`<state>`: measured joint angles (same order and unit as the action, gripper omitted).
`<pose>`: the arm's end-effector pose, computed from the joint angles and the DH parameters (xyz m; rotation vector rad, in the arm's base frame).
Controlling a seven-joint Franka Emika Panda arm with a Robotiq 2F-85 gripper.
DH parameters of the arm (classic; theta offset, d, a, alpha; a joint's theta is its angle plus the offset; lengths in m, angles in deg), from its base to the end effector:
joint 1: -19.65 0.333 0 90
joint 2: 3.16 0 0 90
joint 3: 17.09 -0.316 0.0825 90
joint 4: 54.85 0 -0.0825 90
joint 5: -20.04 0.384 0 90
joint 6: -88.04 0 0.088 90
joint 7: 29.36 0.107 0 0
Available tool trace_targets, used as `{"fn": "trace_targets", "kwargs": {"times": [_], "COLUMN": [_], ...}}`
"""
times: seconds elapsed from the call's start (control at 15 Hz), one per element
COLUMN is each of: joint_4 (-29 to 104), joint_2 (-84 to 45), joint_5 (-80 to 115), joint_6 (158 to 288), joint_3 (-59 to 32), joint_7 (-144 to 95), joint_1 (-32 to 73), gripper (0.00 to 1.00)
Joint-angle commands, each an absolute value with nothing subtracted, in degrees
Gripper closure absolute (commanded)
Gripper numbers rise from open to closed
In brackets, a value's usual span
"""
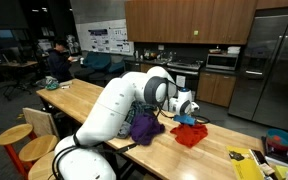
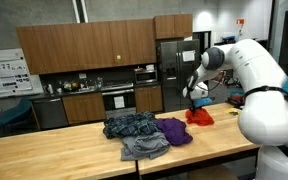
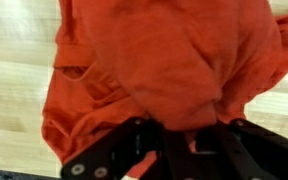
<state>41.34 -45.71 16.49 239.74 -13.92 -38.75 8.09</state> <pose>0.6782 -0.1715 0.1917 3.0087 -0.0348 0.3123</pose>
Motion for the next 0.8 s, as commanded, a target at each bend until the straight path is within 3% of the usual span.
{"fn": "trace_targets", "kwargs": {"times": [0.0,0.13,0.4,0.53,0.6,0.73], "joint_4": [45.18,46.51,48.4,57.31,52.74,52.21], "joint_2": [-42.09,-40.94,-38.39,-33.51,-35.7,-35.52], "joint_5": [14.97,14.7,15.07,16.15,18.35,21.41], "joint_6": [238.98,238.28,235.88,239.99,237.16,235.22], "joint_3": [-12.51,-11.83,-10.54,-10.54,-11.87,-13.13], "joint_7": [-38.38,-37.8,-36.41,-39.45,-37.48,-38.71], "joint_1": [10.17,10.88,11.12,7.52,7.95,5.71], "gripper": [0.56,0.51,0.25,0.12,0.05,0.0]}}
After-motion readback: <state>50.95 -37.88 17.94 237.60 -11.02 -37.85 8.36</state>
